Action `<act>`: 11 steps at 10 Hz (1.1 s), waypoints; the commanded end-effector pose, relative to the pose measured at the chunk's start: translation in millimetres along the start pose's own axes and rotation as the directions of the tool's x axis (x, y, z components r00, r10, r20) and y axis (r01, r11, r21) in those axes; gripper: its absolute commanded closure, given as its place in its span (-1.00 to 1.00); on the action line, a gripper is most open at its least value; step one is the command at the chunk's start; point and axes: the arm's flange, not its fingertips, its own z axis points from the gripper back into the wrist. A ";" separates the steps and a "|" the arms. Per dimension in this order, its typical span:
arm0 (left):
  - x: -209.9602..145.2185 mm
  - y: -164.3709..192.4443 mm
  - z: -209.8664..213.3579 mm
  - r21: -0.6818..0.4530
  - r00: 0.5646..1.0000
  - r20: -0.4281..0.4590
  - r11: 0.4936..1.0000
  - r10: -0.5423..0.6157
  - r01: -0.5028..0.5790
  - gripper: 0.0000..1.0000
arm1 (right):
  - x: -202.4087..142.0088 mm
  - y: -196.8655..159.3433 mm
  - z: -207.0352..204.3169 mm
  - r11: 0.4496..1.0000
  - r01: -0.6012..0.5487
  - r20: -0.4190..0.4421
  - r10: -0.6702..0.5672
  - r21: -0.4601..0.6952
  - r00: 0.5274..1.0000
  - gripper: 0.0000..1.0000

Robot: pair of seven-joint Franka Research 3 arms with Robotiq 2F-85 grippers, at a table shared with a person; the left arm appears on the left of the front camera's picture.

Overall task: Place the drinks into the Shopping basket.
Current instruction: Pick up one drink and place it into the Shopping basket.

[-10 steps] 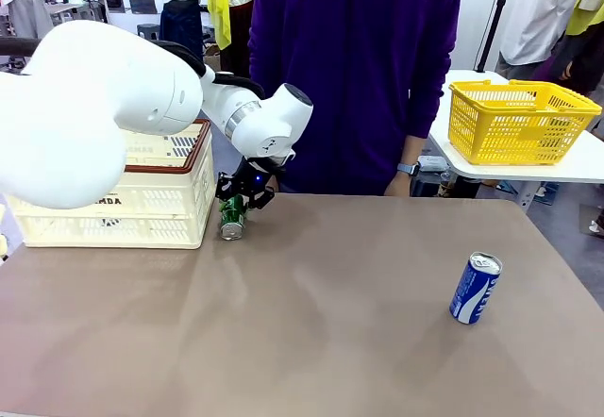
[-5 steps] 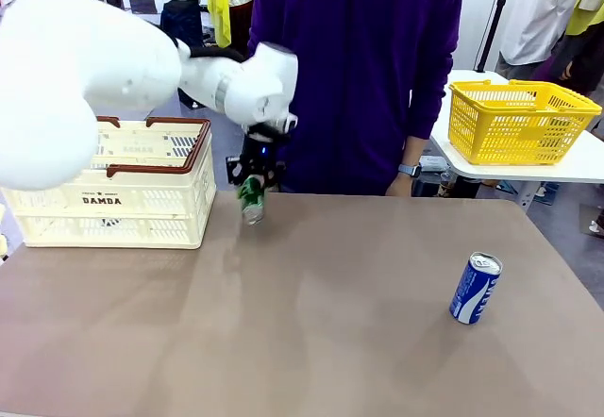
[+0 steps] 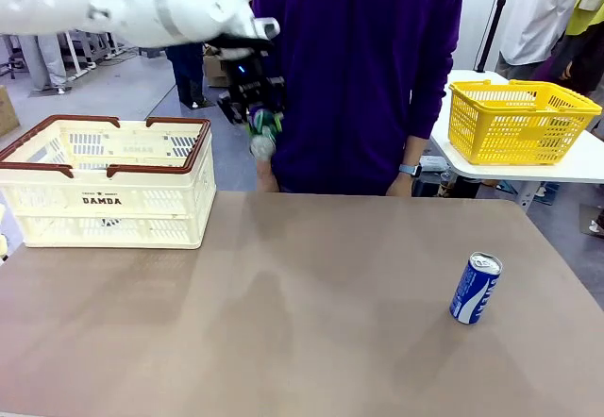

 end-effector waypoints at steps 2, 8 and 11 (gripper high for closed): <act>9.0 81.8 82.3 -0.221 0.998 0.027 0.973 -0.064 0.069 1.00 | -0.9 5.5 0.9 1.000 0.014 -0.002 -0.014 0.005 1.000 -1.00; 27.9 232.9 101.6 -0.093 0.983 0.081 0.983 0.163 -0.156 1.00 | -0.9 5.5 0.9 1.000 0.014 -0.002 -0.014 0.005 1.000 -1.00; 38.8 248.9 34.4 0.039 0.968 0.087 0.971 0.234 -0.238 1.00 | -0.9 5.5 0.9 1.000 0.014 -0.002 -0.014 0.005 1.000 -1.00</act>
